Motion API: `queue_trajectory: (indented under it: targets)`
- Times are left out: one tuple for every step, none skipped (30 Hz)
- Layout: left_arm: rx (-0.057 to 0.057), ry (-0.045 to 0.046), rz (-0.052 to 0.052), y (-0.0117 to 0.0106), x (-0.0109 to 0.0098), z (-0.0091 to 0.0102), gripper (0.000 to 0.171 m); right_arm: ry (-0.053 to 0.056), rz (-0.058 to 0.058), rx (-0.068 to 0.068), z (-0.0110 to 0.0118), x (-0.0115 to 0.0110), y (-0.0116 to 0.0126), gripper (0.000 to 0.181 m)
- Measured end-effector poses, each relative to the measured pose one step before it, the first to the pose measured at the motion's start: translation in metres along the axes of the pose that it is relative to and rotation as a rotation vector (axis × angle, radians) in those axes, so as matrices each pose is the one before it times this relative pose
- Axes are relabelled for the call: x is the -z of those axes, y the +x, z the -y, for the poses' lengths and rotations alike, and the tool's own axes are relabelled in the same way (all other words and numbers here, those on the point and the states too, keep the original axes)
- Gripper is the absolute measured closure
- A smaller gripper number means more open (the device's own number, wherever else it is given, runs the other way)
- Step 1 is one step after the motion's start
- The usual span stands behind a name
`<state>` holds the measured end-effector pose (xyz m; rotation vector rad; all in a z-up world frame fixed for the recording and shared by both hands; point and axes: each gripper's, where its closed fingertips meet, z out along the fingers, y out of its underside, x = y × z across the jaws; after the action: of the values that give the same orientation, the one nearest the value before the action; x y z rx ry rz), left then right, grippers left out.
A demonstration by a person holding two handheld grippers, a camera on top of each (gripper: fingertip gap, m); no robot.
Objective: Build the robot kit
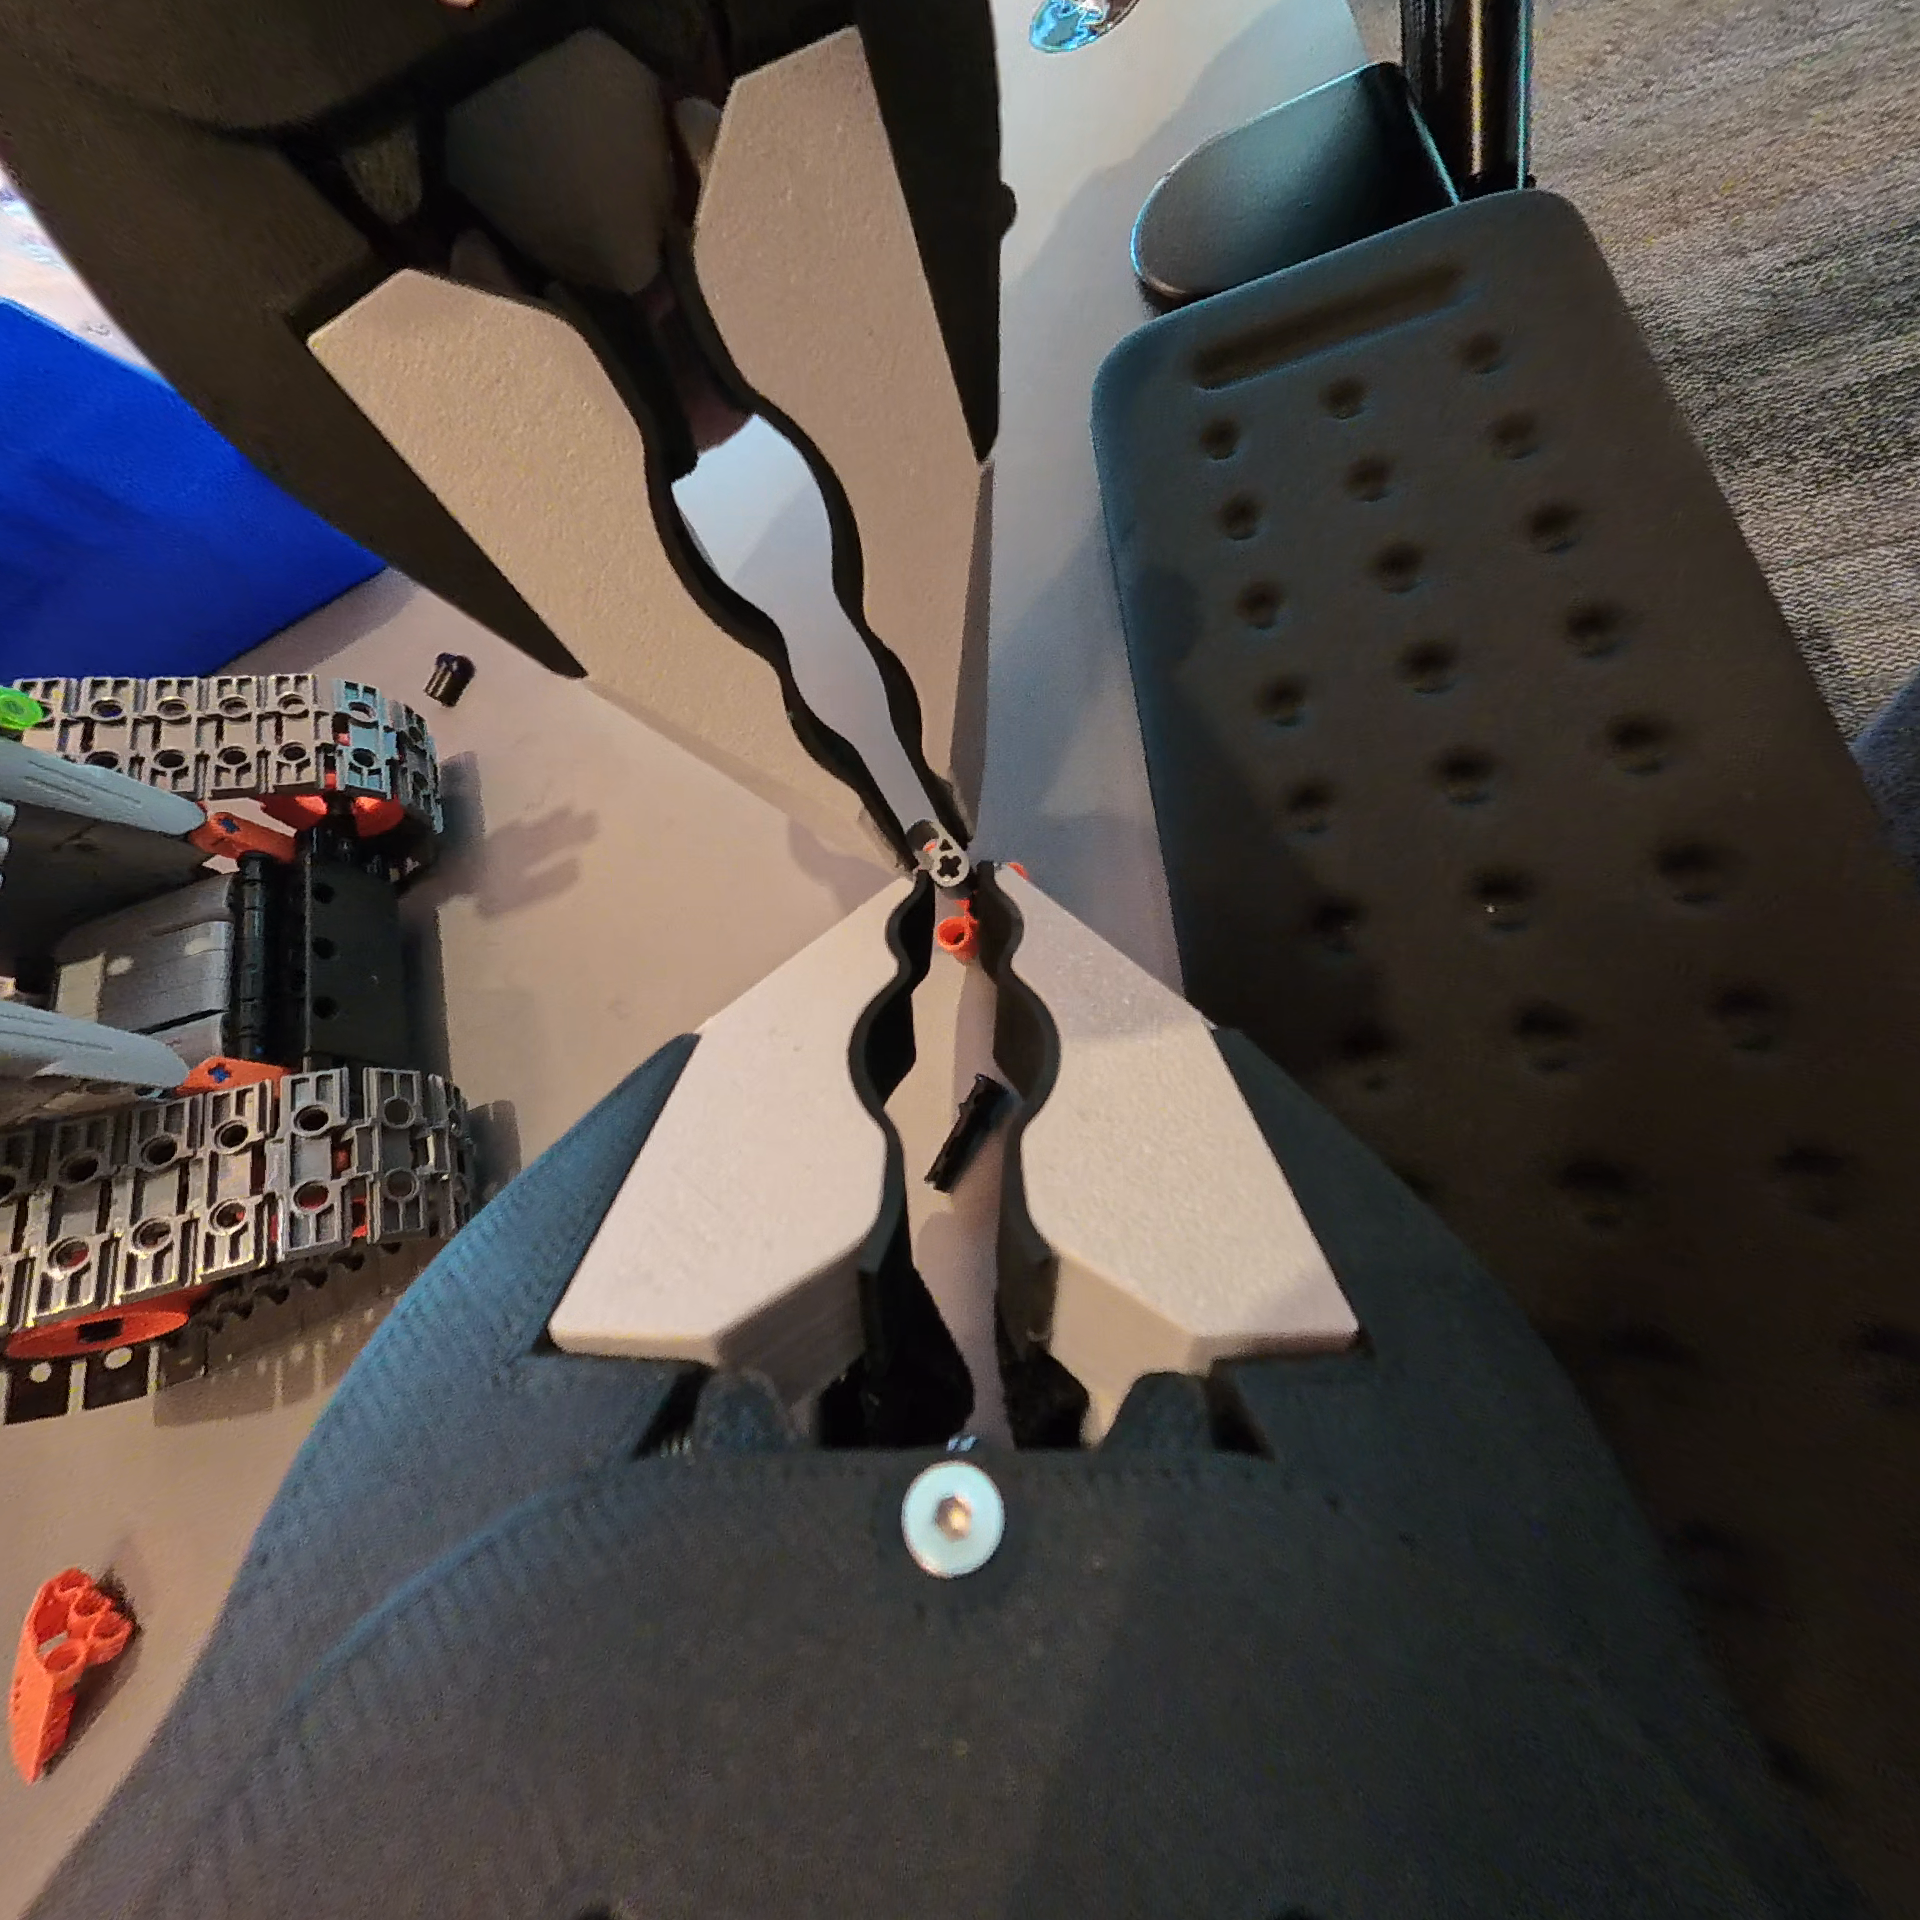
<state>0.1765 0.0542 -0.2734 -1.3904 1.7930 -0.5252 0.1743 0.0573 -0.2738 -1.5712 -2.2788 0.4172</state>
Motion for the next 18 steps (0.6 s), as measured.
queue_trajectory:
  targets:
    - [-0.0016,0.00164,-0.0004,0.00016,0.00023,0.00005,0.166,-0.0037,0.0019,0.0045,0.00010,0.00008,0.00007,0.177]
    - [0.0000,0.00084,0.0041,-0.00050,0.00017,0.00010,0.166,-0.0036,-0.0001,0.0046,-0.00009,0.00039,0.00038,0.177]
    - [0.0008,0.00175,0.0034,-0.00048,0.00008,0.00033,0.166,-0.0019,0.0021,0.0021,-0.00004,0.00065,0.00024,0.177]
    - [0.0007,0.00358,0.0008,-0.00023,0.00015,0.00051,0.166,-0.0001,0.0029,0.0010,0.00021,0.00052,0.00004,0.177]
    - [0.0012,0.00157,0.0010,-0.00030,0.00014,0.00018,0.166,0.0000,0.0013,0.0014,-0.00014,0.00024,0.00027,0.177]
    - [0.0008,-0.00160,0.0009,-0.00015,-0.00012,-0.00021,0.166,-0.0001,0.0027,0.0004,-0.00019,-0.00029,0.00003,0.177]
    - [-0.0026,-0.00334,-0.0010,0.00034,-0.00035,-0.00036,0.166,0.0003,0.0046,0.0009,-0.00018,-0.00063,-0.00021,0.177]
    - [-0.0061,-0.00460,-0.0011,0.00071,-0.00035,-0.00073,0.166,0.0001,0.0036,0.0009,-0.00010,-0.00108,-0.00031,0.177]
    - [-0.0060,-0.00407,0.0019,0.00029,-0.00017,-0.00070,0.166,0.0005,0.0021,-0.0014,-0.00003,-0.00059,0.00004,0.176]
    - [-0.0017,0.00031,0.0019,-0.00006,0.00004,0.00001,0.166,0.0002,0.0003,-0.0009,-0.00005,0.00013,-0.00004,0.176]
    - [0.0008,-0.00087,0.0000,-0.00015,-0.00013,-0.00006,0.166,-0.0022,-0.0005,0.0012,-0.00026,0.00002,0.00018,0.176]
    - [0.0029,-0.00059,-0.0034,-0.00003,-0.00016,-0.00011,0.166,-0.0019,0.0021,-0.0011,0.00004,-0.00015,-0.00001,0.176]
    - [0.0043,0.00030,-0.0039,0.00010,0.00013,-0.00003,0.166,-0.0015,0.0024,-0.0007,0.00011,-0.00009,0.00007,0.177]
    - [0.0008,-0.00027,-0.0005,-0.00006,0.00007,-0.00016,0.166,-0.0033,0.0023,0.0006,0.00001,-0.00001,0.00002,0.177]
    - [-0.0029,-0.00017,0.0008,0.00022,-0.00004,-0.00001,0.166,-0.0052,0.0035,0.0002,-0.00006,-0.00018,-0.00017,0.177]
    - [-0.0024,-0.00004,0.0011,0.00009,0.00008,-0.00001,0.166,-0.0062,0.0026,0.0000,0.00001,0.00003,-0.00010,0.177]
    - [-0.0008,-0.00062,0.0010,-0.00007,0.00000,-0.00013,0.166,-0.0064,0.0023,-0.0019,-0.00008,-0.00016,0.00001,0.177]
    - [-0.0001,-0.00061,-0.0007,-0.00007,-0.00013,-0.00016,0.166,-0.0066,0.0018,-0.0010,-0.00015,-0.00011,0.00001,0.177]
